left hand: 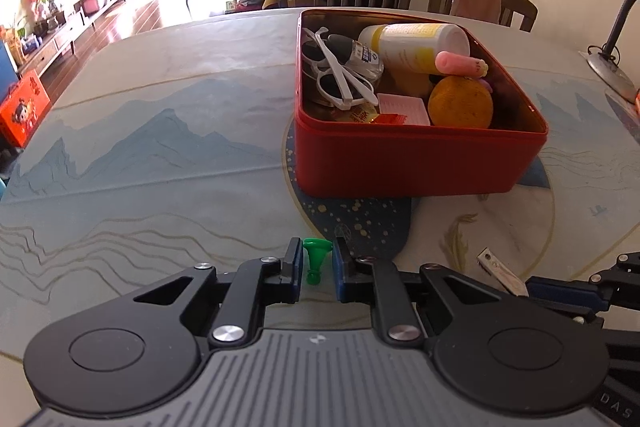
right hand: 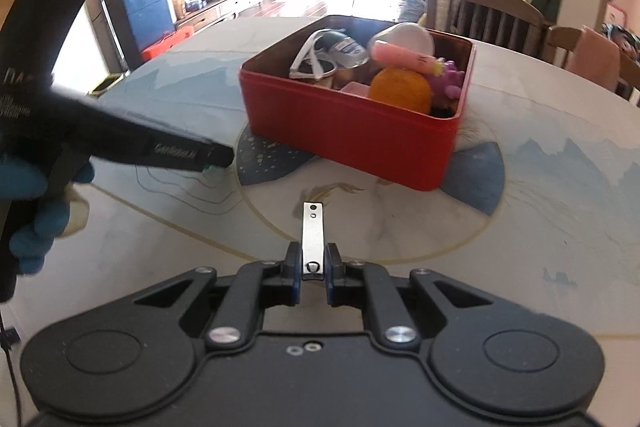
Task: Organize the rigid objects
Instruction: 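Carry the green toy and nail clipper over the red tin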
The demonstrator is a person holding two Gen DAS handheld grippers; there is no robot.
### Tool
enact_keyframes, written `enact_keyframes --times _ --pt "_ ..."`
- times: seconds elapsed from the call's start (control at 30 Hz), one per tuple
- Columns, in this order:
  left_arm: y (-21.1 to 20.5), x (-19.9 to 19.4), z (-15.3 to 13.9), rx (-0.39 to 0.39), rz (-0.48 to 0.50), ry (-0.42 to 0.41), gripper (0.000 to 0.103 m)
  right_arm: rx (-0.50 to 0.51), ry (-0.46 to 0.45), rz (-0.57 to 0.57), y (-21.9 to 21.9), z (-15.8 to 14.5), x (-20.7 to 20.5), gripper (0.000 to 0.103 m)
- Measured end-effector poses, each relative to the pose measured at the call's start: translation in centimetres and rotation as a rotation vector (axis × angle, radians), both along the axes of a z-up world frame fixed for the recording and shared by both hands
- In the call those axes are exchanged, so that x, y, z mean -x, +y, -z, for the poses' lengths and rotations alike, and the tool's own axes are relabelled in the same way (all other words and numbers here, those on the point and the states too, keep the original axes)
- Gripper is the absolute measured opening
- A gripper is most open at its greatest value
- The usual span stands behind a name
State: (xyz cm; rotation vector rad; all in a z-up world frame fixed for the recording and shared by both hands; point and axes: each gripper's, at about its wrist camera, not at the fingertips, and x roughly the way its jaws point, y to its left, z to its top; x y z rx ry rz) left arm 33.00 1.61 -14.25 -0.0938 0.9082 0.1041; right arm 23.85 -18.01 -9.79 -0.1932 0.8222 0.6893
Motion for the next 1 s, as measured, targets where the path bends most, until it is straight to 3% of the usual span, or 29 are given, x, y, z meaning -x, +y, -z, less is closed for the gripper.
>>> enact_keyframes --times 0.47,1.0 --pt "0.0 3.2 -3.4 0.040 0.002 -0.051 0.015 -0.081 -0.013 0.098 -1.9 -3.2 2.0 0.010" --pt "-0.4 4.2 -9.2 0.060 0.035 -0.144 0.015 -0.126 -0.107 0.121 -1.7 -8.1 2.0 0.010"
